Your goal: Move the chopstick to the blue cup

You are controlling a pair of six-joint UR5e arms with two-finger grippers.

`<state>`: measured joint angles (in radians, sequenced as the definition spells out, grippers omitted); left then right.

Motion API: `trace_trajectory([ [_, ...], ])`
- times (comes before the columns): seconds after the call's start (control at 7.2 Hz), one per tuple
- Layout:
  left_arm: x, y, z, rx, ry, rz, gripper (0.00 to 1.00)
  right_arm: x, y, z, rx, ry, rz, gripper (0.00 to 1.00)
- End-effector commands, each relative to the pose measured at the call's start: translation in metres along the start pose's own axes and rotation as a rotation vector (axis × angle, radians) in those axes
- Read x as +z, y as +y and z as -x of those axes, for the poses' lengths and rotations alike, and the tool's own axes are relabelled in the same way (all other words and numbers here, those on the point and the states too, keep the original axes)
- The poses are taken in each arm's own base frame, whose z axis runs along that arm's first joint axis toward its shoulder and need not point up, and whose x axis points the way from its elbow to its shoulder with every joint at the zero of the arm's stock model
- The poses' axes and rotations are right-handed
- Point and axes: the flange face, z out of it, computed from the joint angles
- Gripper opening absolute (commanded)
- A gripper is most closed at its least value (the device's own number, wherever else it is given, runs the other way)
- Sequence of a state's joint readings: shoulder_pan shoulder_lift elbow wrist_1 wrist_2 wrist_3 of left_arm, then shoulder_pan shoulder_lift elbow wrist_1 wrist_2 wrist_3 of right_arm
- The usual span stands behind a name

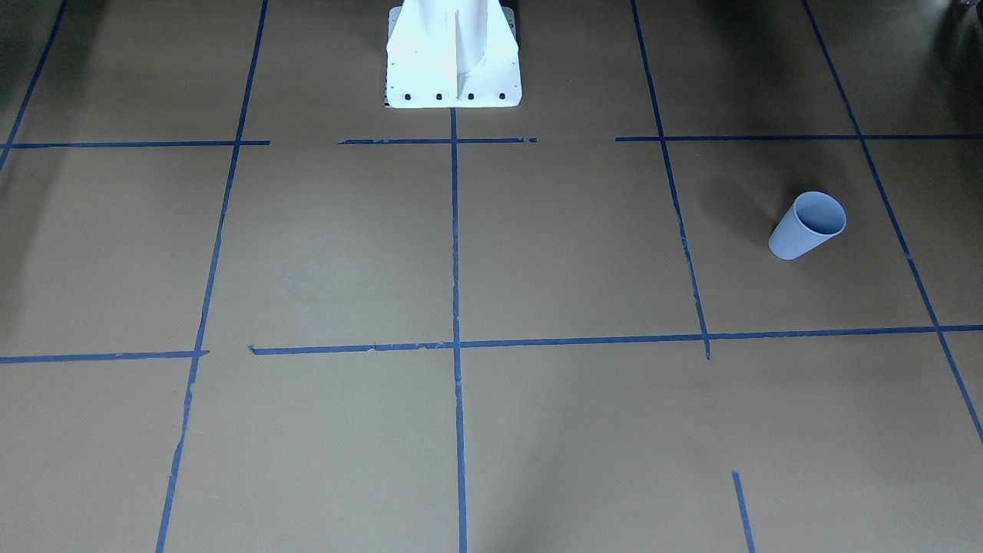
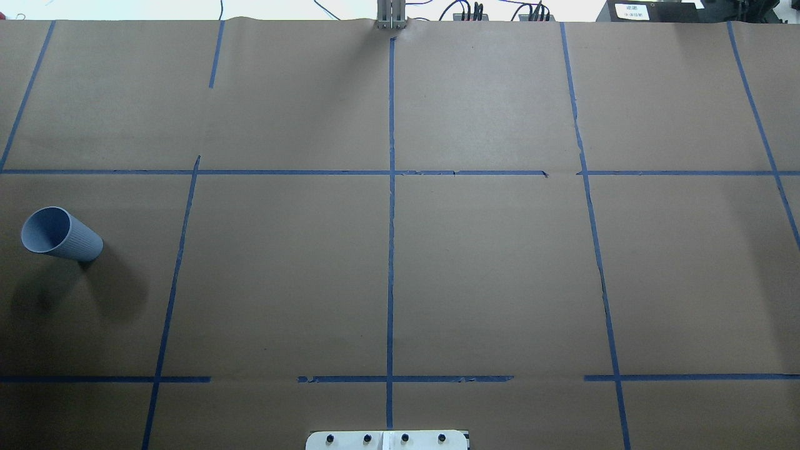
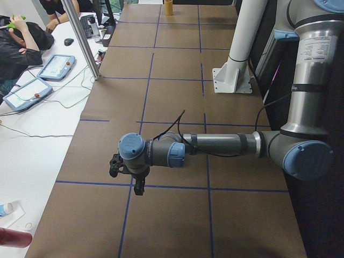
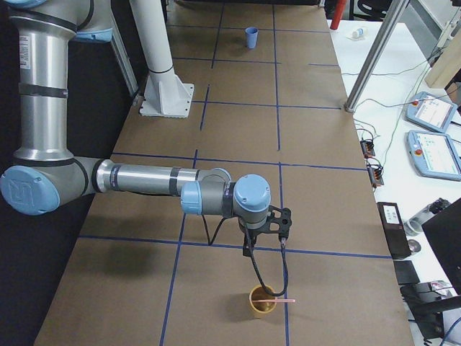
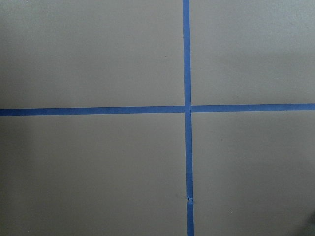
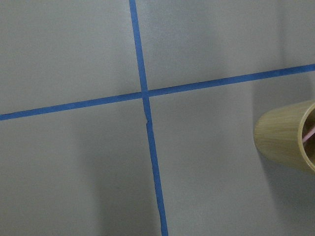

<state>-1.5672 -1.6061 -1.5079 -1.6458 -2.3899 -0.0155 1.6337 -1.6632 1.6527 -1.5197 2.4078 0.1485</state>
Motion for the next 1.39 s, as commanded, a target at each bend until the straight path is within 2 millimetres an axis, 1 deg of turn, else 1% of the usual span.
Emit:
trace_trajectory([
  [0.0,0.000,-0.001,-0.001,0.001,0.000,0.000,1.00,0.002,0.002,-0.003,0.009,-0.002,0.004,1.00],
  [0.14,-0.001,-0.001,-0.001,0.002,0.002,-0.004,1.00,0.002,0.003,-0.003,0.009,-0.002,0.004,1.00],
  [0.28,-0.005,-0.003,-0.006,0.020,0.000,-0.018,1.00,0.001,0.002,-0.001,0.005,-0.002,0.001,1.00],
  [0.42,-0.013,-0.003,-0.018,0.041,0.001,-0.035,1.00,0.000,0.002,0.001,0.004,-0.004,-0.002,1.00],
  [0.56,-0.022,-0.009,-0.051,0.105,0.008,-0.057,1.00,0.000,0.002,0.001,0.004,-0.007,-0.002,1.00],
  [0.69,-0.013,-0.010,-0.102,0.061,0.020,-0.043,1.00,-0.001,0.002,0.002,0.002,-0.009,-0.002,1.00],
  [0.83,0.004,0.010,-0.138,0.036,0.043,-0.041,1.00,0.000,0.002,0.001,0.005,-0.007,-0.002,1.00],
  [0.97,0.024,0.029,-0.155,0.029,0.077,-0.065,1.00,-0.001,0.000,0.002,0.000,-0.006,-0.005,1.00],
  [1.11,0.055,0.051,-0.175,0.009,0.114,-0.056,1.00,-0.002,-0.001,0.003,-0.001,-0.006,-0.006,1.00],
  [1.25,0.067,0.059,-0.185,-0.011,0.133,-0.049,1.00,-0.002,-0.001,0.003,-0.001,-0.006,-0.006,1.00],
])
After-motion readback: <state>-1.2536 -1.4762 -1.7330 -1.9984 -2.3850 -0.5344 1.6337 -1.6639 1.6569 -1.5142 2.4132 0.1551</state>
